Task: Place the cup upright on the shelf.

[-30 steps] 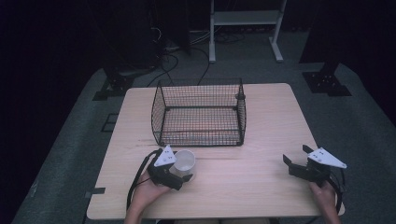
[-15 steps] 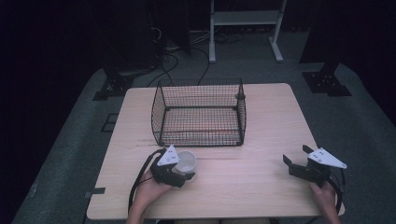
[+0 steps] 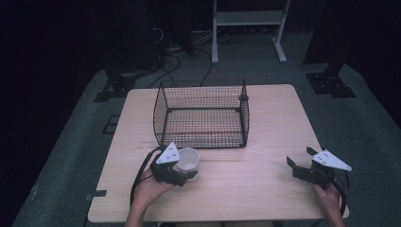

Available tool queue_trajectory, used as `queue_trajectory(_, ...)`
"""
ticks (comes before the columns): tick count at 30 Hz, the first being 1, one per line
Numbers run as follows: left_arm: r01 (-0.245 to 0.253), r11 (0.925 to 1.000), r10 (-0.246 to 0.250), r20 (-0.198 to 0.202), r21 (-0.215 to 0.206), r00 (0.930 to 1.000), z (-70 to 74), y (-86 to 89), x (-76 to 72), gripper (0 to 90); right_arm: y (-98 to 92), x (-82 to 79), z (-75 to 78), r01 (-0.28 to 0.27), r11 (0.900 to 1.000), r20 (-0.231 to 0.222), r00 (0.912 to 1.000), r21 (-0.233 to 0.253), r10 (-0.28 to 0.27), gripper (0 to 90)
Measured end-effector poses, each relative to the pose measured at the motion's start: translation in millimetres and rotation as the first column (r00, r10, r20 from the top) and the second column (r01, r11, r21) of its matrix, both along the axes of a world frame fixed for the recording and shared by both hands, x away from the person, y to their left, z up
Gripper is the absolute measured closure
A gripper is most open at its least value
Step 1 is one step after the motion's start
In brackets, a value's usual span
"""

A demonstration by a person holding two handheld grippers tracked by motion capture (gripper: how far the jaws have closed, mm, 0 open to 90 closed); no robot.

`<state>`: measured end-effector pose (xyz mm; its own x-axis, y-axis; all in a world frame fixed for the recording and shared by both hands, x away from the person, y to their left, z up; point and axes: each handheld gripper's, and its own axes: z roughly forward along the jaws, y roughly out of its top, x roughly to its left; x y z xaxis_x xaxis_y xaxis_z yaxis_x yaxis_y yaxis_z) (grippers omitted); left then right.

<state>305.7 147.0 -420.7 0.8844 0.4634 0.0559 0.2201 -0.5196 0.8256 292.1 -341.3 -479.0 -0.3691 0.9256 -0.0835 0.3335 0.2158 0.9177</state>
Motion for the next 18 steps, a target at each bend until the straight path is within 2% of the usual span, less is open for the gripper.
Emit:
queue_trajectory(5,0.010,0.9999,-0.010,0.000,-0.013,1.0000,6.3,-1.6,0.7,20.4,-0.1,0.1,0.0,0.000,1.000,0.000,1.0000,0.001,0.000,13.1)
queue_trajectory(18,0.041,0.9991,-0.041,0.013,0.006,0.9991,25.3,-9.1,7.0,20.5,-0.4,0.2,0.1,0.000,1.000,-0.001,1.0000,0.005,0.000,13.0)
